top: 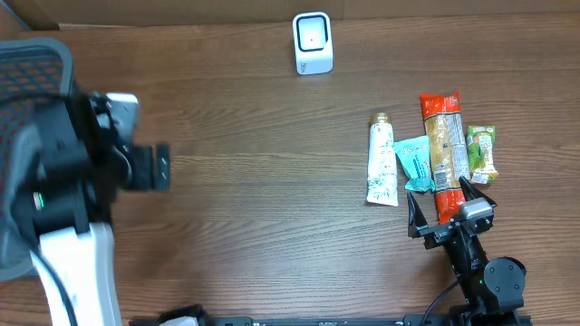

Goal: Scan the item barcode

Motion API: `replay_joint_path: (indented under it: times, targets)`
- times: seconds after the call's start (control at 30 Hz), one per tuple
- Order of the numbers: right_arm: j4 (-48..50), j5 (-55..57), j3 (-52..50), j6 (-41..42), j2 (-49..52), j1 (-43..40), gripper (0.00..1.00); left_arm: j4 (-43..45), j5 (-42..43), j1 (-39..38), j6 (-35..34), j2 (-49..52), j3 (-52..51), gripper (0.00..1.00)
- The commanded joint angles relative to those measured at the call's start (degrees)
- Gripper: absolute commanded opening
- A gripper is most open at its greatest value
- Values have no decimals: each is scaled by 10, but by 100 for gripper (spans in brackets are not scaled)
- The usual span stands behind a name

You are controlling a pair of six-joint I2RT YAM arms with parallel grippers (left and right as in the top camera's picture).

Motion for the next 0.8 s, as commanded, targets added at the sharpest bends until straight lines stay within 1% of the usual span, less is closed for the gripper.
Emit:
replay_joint_path:
  times: [0.0, 0.07, 0.17, 0.27, 0.33, 0.4, 0.47, 0.57, 0.67, 0.77]
  targets:
    - [3, -3, -6, 2, -6, -2, 100, 53, 40, -36, -24, -120, -83, 100]
    - [3, -3, -6, 1, -6, -2, 100, 162, 87, -40, -49, -183, -159, 100]
    - [3, -3, -6, 2, -6, -2, 100, 345, 138, -40, -52, -276, -299, 100]
    - [3, -3, -6, 2, -6, -2, 100, 500, 153, -40, -68, -370, -441, 100]
    - [3, -3, -6, 1, -6, -2, 100, 577, 153, -40, -72, -425, -518, 100]
    - [3, -3, -6, 2, -6, -2, 100, 625, 151, -41, -72, -474, -578, 99]
    - [3, -3, -6, 2, -6, -2, 100, 653, 135, -41, -71, -521, -629, 99]
    - [3, -3, -6, 2, -6, -2, 100, 681, 85, -50, -71, -575, -686, 99]
    - [3, -3, -6, 1, -6, -2, 100, 706, 28, -70, -69, -608, -727, 100]
    - [3, -3, -6, 2, -6, -2, 100, 717, -2, -85, -53, -623, -756, 100]
